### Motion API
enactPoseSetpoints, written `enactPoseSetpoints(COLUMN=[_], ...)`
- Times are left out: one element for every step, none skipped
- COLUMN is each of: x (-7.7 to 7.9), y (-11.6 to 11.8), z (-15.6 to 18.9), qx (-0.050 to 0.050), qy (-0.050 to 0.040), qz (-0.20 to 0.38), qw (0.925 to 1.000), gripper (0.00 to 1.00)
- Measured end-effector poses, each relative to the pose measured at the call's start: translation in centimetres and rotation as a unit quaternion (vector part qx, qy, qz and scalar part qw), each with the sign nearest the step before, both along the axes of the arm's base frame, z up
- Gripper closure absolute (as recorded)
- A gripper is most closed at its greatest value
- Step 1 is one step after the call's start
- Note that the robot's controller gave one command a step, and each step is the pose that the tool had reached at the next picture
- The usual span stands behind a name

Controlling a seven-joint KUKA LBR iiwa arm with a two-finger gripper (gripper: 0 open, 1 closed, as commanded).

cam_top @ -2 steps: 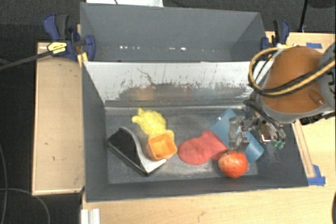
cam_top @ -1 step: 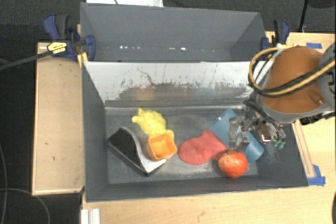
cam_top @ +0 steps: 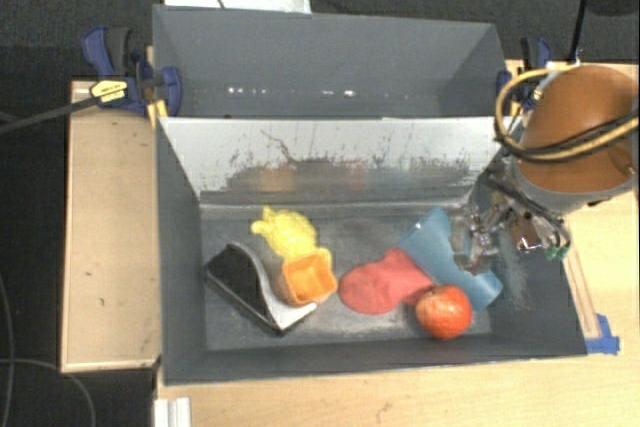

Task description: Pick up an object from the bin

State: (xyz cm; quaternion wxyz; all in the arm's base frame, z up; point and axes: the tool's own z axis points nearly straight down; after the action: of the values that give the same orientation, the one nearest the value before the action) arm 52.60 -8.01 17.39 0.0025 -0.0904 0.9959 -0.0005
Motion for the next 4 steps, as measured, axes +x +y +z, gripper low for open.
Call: enactPoseSetpoints(x=[-0.5,3.1,-3.7,-3.5], y=[2.7,4.9,7.8,7.8], z=[-5.4,-9.2,-10.3,-10.2], qx=[0.0,0.0,0.0,0.0], qy=[-0.0022,0.0015,0.0011,-0.0021], qz=[-0.008,0.047,0.134,0.135], qw=[1.0,0.9989,0.991,0.9908], gripper=[0.0,0.0,1.0,0.0])
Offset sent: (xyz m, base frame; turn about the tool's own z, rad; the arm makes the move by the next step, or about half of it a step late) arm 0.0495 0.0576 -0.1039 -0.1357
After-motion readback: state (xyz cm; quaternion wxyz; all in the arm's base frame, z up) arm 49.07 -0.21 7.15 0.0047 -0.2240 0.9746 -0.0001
